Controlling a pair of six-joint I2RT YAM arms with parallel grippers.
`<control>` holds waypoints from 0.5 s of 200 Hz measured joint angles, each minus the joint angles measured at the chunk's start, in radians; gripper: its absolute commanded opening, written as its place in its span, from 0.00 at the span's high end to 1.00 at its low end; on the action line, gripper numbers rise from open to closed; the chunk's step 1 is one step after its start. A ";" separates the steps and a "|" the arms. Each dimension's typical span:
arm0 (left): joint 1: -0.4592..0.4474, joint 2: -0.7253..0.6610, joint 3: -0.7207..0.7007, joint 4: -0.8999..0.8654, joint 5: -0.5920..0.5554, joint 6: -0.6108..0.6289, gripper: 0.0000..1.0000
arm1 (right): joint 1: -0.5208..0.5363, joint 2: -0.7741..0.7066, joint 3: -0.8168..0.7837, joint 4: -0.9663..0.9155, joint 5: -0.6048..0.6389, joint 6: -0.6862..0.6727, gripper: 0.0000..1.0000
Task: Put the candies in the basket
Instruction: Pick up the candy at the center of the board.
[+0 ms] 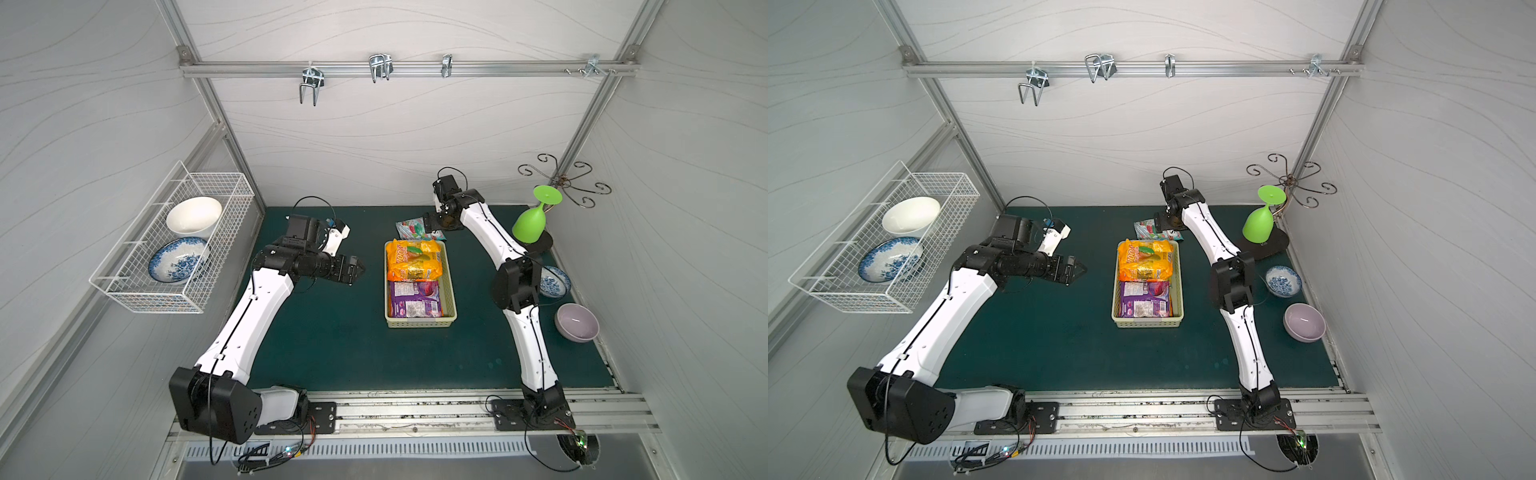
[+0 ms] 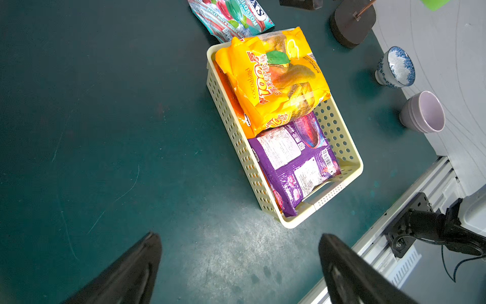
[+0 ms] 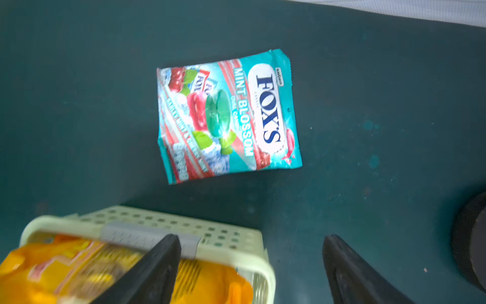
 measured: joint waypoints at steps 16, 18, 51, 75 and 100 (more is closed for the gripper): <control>0.000 0.012 0.000 0.000 0.000 0.000 0.02 | -0.018 0.023 0.005 0.026 -0.012 0.017 0.15; 0.000 0.013 0.000 0.000 0.000 0.000 0.02 | -0.021 0.026 0.004 0.030 -0.015 0.019 0.15; 0.000 0.041 0.000 0.000 0.000 0.000 0.02 | -0.057 0.087 0.027 0.090 -0.061 0.061 0.20; 0.000 0.066 0.001 -0.002 0.000 0.000 0.02 | -0.072 0.148 0.051 0.132 -0.090 0.081 0.22; 0.000 0.084 0.003 0.000 -0.006 0.002 0.02 | -0.078 0.202 0.069 0.157 -0.116 0.095 0.24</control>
